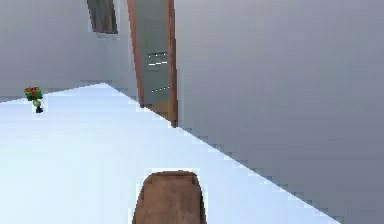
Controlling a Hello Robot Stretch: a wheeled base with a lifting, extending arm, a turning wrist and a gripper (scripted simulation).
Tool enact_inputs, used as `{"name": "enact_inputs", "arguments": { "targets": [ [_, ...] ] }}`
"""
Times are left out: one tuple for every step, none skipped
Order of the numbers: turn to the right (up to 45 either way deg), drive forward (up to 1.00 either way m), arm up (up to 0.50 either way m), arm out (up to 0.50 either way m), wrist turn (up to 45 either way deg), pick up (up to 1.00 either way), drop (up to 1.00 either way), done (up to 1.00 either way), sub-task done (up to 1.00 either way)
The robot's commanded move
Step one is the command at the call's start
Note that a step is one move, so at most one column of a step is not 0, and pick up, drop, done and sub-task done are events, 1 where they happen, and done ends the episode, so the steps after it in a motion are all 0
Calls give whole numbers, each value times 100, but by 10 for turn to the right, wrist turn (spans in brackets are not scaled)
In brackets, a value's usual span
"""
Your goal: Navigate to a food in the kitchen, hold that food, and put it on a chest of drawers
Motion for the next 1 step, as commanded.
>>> {"name": "enact_inputs", "arguments": {
  "targets": [
    [450,0,0,0,0,0,0,0,0]
  ]
}}
